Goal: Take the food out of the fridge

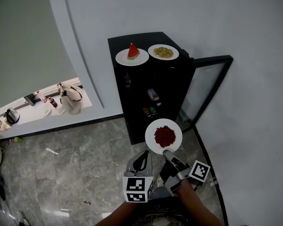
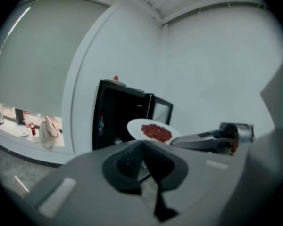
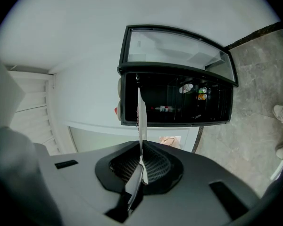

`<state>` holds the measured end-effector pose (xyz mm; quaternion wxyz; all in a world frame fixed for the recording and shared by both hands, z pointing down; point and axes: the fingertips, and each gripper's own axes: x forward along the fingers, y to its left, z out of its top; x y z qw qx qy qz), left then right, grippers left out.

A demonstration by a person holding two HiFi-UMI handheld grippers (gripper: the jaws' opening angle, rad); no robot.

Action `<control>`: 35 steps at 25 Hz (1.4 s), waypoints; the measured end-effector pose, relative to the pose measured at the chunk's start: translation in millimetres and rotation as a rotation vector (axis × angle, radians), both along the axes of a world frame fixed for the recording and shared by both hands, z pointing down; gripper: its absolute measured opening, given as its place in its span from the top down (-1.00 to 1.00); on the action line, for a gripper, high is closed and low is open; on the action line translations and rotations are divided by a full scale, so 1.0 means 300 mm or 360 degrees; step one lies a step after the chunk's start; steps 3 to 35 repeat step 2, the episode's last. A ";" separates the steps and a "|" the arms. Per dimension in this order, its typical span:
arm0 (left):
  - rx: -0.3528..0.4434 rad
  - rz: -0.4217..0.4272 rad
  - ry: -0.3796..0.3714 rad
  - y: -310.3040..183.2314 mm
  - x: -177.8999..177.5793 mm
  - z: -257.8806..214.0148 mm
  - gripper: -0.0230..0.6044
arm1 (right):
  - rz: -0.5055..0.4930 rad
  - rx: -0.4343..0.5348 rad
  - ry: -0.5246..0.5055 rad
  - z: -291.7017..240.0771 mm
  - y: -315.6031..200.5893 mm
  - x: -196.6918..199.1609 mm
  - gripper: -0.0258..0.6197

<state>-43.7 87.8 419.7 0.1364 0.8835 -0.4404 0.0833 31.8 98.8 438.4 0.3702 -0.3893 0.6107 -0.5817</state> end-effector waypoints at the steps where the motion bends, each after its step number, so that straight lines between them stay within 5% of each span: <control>1: -0.0007 0.0003 -0.0002 0.004 0.000 0.005 0.98 | 0.0001 0.0000 -0.0004 0.002 0.003 -0.002 0.89; 35: -0.0013 0.0006 -0.0003 0.008 -0.001 0.011 0.98 | 0.0002 0.0000 -0.0007 0.003 0.005 -0.003 0.89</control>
